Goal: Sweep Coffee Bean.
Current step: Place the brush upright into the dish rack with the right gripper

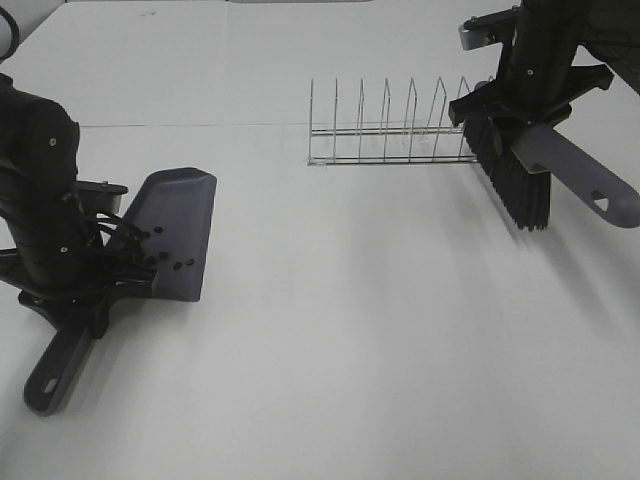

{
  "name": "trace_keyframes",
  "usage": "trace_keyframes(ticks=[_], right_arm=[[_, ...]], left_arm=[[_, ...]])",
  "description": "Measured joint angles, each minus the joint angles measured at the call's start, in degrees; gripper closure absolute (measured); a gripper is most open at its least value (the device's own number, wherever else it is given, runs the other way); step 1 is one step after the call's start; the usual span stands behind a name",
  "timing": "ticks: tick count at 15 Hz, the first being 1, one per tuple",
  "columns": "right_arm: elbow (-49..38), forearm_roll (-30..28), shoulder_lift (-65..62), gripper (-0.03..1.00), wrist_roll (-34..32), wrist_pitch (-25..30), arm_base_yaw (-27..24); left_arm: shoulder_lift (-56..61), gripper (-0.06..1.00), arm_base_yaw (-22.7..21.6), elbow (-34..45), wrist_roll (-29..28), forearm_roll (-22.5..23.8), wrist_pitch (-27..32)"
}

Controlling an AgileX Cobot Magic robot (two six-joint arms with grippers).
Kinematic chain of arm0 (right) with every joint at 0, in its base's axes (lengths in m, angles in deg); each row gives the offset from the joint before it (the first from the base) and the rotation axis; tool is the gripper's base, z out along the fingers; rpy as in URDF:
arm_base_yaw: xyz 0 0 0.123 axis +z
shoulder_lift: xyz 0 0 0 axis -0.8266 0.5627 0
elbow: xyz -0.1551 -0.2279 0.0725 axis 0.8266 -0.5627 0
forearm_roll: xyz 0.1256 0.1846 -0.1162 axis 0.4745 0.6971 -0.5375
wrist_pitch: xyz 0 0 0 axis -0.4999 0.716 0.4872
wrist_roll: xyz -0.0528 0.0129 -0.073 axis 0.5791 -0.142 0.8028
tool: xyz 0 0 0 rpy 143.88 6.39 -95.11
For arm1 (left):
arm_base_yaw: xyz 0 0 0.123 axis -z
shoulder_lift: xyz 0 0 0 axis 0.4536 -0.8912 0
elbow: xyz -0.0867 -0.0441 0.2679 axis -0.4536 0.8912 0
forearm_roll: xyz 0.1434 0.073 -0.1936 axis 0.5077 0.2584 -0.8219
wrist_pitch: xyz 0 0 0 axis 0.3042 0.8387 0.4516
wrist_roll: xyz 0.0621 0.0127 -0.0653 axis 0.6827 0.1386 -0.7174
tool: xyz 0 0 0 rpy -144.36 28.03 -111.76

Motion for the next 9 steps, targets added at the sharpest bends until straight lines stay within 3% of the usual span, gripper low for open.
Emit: trace_keyframes(ticks=[9], right_arm=[[0.0,0.86,0.0,0.62,-0.11,-8.65,-1.89]], left_arm=[[0.0,0.68,0.0,0.0,0.0,0.0,0.0]])
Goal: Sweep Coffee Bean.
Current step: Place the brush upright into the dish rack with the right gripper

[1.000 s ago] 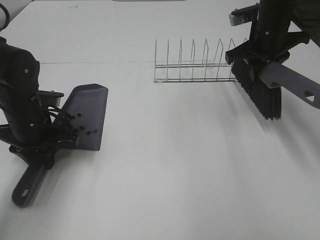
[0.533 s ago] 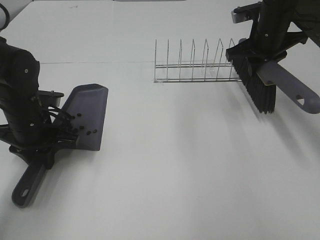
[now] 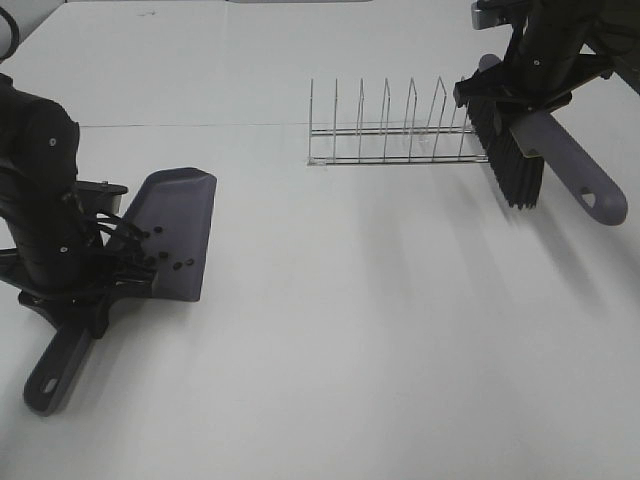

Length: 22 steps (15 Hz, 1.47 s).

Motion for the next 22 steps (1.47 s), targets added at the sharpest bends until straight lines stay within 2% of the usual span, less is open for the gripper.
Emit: trace_keyframes(ticks=[3,5,9,10,15,18,19,22], right_arm=[[0.52,0.0,0.57,0.62,0.0,-1.43,0.0],[3.5,0.0,2.18,0.62,0.0,0.23,0.0],[18.56,0.0,11.0,0.62,0.52,9.34,0.0],[20.05,0.0,11.97,0.62,0.52,9.63,0.0],[21.43,0.11,15.18,0.6,-0.46,10.83,0.0],[22.98,0.06,15.41,0.25,-1.38,11.4,0.0],[23.84,0.06,15.41,0.2,-1.38,11.97,0.0],[26.53,0.06,15.41,0.17,-1.38,15.58,0.0]], left_arm=[[0.0,0.68,0.0,0.0,0.0,0.0,0.0],[0.0,0.68,0.0,0.0,0.0,0.0,0.0],[0.0,0.68,0.0,0.0,0.0,0.0,0.0],[0.0,0.68,0.0,0.0,0.0,0.0,0.0],[0.0,0.68,0.0,0.0,0.0,0.0,0.0],[0.0,0.68,0.0,0.0,0.0,0.0,0.0],[0.0,0.68,0.0,0.0,0.0,0.0,0.0],[0.0,0.68,0.0,-0.46,0.0,-0.4,0.4]])
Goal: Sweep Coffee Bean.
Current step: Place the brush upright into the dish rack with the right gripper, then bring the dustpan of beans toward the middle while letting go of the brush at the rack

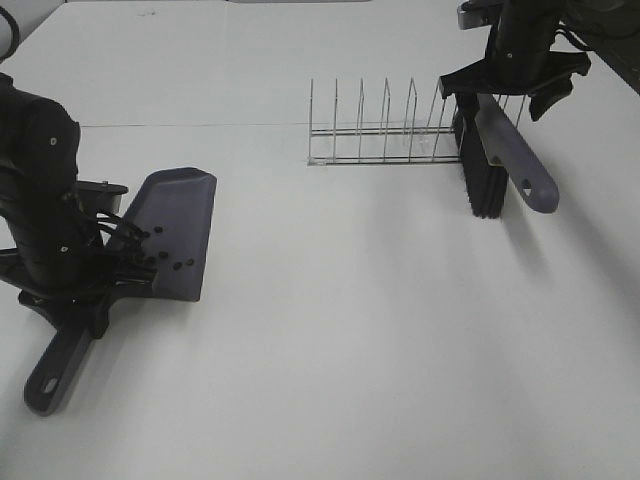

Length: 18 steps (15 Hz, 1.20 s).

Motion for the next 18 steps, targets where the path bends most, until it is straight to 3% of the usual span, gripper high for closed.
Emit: trace_keyframes(ticks=[5,10,14,18], right_arm=[[0.57,0.0,-0.34,0.16,0.0,2.35,0.0],[0.57,0.0,-0.34,0.16,0.0,2.92,0.0],[0.57,0.0,-0.34,0.16,0.0,3.84,0.0],[0.57,0.0,-0.34,0.16,0.0,5.04,0.0]], left_arm=[[-0.11,0.68,1.32,-1.95,0.06,-3.44,-0.74],[-0.57,0.68,4.7,-5.21,0.23,-4.24,-0.97],[-0.74,0.67,4.98,-7.28,0.23,-5.5,-0.34],[-0.74,0.52,4.98,-7.56,0.23,-7.39,-0.34]])
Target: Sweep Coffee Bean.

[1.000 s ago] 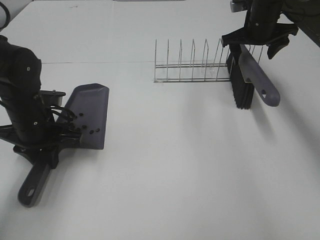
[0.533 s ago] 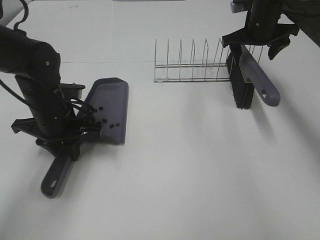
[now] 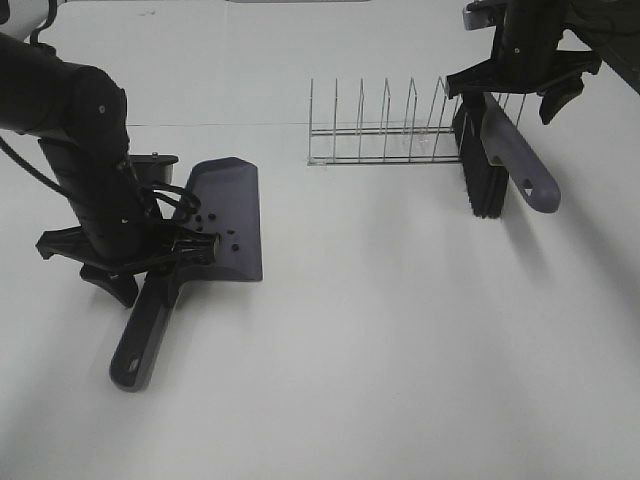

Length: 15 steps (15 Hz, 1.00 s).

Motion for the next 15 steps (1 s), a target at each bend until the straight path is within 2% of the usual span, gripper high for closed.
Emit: trace_keyframes(ticks=[4,7,11,15], right_arm=[[0.0,0.0,-0.69,0.16,0.0,0.06,0.0],[0.0,0.0,-4.18,0.16,0.11,0.11,0.0],[-3.95,2.92,-10.66,0.17,0.23,0.06,0.0],[-17.53,2.98,-21.37,0.18,0.34,0.11,0.0]], left_arm=[[1.38,0.51,0.0,-1.49,1.2,0.06,0.8],[8.94,0.51,0.0,-2.35,2.58,1.78,3.21],[24.69,0.51,0.0,-2.52,2.58,6.47,11.92],[44.0,0.51,0.0,-1.95,1.66,6.88,21.77]])
